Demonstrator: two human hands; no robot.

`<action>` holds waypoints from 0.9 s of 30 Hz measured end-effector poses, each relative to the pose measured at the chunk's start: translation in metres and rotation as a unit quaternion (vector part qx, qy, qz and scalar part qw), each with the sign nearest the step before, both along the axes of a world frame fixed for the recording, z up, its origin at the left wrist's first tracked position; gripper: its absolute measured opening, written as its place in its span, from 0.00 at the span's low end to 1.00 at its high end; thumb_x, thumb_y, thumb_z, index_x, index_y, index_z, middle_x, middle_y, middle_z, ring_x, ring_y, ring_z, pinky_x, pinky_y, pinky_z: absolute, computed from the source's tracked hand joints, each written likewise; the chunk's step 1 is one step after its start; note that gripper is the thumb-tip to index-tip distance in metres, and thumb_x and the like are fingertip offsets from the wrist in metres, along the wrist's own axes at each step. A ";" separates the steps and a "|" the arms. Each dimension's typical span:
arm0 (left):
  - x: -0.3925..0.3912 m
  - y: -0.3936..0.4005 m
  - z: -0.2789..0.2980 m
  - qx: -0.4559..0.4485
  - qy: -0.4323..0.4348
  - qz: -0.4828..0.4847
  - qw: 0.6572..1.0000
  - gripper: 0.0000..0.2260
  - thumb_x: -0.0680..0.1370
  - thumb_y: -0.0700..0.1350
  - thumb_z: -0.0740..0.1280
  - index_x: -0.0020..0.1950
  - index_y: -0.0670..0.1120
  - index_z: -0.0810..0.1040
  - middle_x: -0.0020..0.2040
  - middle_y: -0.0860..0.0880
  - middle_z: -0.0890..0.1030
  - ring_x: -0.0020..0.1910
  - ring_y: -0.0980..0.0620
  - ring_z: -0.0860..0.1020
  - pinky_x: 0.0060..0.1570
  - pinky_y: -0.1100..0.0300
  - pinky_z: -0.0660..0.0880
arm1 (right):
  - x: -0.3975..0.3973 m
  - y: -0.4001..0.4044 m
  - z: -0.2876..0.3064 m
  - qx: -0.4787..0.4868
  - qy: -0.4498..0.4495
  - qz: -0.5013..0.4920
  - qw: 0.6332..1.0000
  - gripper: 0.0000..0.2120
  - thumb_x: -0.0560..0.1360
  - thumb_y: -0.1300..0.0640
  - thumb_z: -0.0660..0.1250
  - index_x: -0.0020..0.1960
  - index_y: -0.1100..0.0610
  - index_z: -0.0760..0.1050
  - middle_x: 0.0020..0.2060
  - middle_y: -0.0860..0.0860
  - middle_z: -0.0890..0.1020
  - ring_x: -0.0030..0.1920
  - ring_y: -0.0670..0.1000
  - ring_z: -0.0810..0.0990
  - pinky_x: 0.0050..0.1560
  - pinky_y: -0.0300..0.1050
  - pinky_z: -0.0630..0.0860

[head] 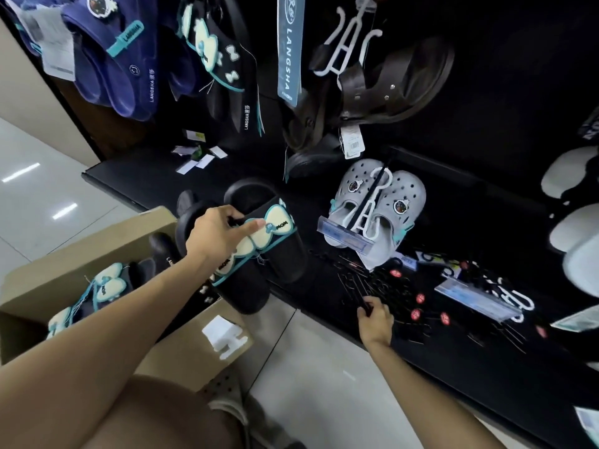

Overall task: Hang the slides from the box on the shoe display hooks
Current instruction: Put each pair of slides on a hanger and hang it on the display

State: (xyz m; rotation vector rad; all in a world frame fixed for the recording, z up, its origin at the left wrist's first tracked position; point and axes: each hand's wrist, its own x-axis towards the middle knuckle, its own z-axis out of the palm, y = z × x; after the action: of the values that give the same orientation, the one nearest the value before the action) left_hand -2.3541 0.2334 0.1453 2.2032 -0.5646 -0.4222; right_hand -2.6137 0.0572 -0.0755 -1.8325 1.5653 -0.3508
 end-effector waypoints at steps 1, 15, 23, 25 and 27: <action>-0.002 -0.004 -0.001 0.000 0.005 -0.003 1.000 0.22 0.66 0.66 0.74 0.46 0.49 0.79 0.33 0.50 0.79 0.26 0.52 0.77 0.34 0.56 0.74 | -0.003 -0.004 -0.001 0.001 0.006 -0.006 1.000 0.16 0.77 0.62 0.68 0.64 0.58 0.76 0.62 0.61 0.76 0.64 0.65 0.71 0.62 0.56 0.69; -0.023 -0.043 -0.018 0.029 0.036 -0.036 0.998 0.20 0.69 0.62 0.74 0.51 0.48 0.81 0.39 0.50 0.79 0.32 0.55 0.77 0.31 0.61 0.70 | -0.047 -0.043 0.005 -0.001 0.120 -0.030 0.992 0.23 0.77 0.56 0.69 0.71 0.52 0.70 0.72 0.56 0.68 0.72 0.62 0.63 0.66 0.60 0.68; -0.017 -0.042 -0.023 0.038 0.037 -0.033 0.998 0.20 0.68 0.62 0.75 0.52 0.49 0.81 0.44 0.49 0.79 0.37 0.56 0.76 0.35 0.60 0.72 | -0.050 -0.052 -0.008 0.025 0.096 -0.023 0.995 0.18 0.76 0.58 0.72 0.64 0.57 0.76 0.70 0.57 0.68 0.69 0.63 0.65 0.63 0.58 0.70; -0.017 -0.042 -0.024 0.035 0.041 -0.029 0.998 0.20 0.68 0.61 0.75 0.52 0.49 0.81 0.42 0.50 0.78 0.36 0.56 0.76 0.34 0.61 0.72 | -0.049 -0.053 -0.006 0.024 0.088 -0.027 0.995 0.15 0.76 0.59 0.72 0.62 0.57 0.77 0.69 0.58 0.70 0.68 0.64 0.65 0.61 0.58 0.71; -0.018 -0.043 -0.024 0.032 0.044 -0.027 0.998 0.20 0.69 0.60 0.75 0.52 0.49 0.81 0.41 0.50 0.78 0.35 0.56 0.76 0.34 0.61 0.72 | -0.048 -0.055 -0.004 0.028 0.094 -0.023 0.995 0.13 0.76 0.59 0.72 0.59 0.58 0.79 0.66 0.59 0.73 0.67 0.65 0.67 0.56 0.57 0.73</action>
State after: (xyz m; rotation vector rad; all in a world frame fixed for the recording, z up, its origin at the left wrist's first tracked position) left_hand -2.3723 0.1907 0.1209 2.2220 -0.5714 -0.5700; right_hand -2.6619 0.0019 -0.0791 -1.8321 1.7279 -0.1557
